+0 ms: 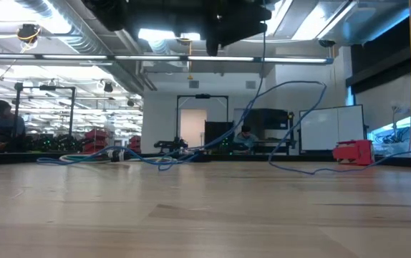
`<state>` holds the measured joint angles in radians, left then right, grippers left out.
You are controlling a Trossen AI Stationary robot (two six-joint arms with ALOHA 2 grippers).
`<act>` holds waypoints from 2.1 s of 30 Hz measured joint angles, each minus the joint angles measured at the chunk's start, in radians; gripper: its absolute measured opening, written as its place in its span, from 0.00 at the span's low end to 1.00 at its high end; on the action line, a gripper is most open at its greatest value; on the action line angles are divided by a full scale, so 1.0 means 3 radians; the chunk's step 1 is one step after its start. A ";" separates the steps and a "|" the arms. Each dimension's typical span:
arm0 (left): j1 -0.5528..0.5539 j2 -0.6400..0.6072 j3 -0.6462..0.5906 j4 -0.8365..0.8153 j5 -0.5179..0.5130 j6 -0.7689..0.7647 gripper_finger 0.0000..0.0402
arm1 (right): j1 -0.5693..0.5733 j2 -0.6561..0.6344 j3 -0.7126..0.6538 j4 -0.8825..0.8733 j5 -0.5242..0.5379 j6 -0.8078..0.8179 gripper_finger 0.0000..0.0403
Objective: Coil cords
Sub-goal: Coil the blue wire onto the black spool
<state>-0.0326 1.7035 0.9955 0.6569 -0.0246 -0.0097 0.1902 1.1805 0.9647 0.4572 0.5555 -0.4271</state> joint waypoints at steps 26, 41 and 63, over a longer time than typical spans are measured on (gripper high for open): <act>0.0045 -0.0657 -0.0010 -0.1583 -0.1078 0.0376 0.01 | 0.0525 -0.0187 -0.0003 -0.0755 0.0267 -0.0047 0.01; -0.0152 -0.1477 -0.0011 -0.2130 -0.1300 0.0250 0.01 | 0.0632 -0.0117 -0.0005 -0.1823 0.0489 0.0373 0.01; -0.0428 -0.0843 -0.0011 -0.1000 -0.1049 0.0280 0.01 | -0.0207 0.0663 -0.0007 -0.0585 0.0075 0.0290 0.01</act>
<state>-0.1609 1.4506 0.9920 0.3568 -0.3393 0.0742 0.1280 1.3793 0.9626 0.2816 0.5780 -0.3401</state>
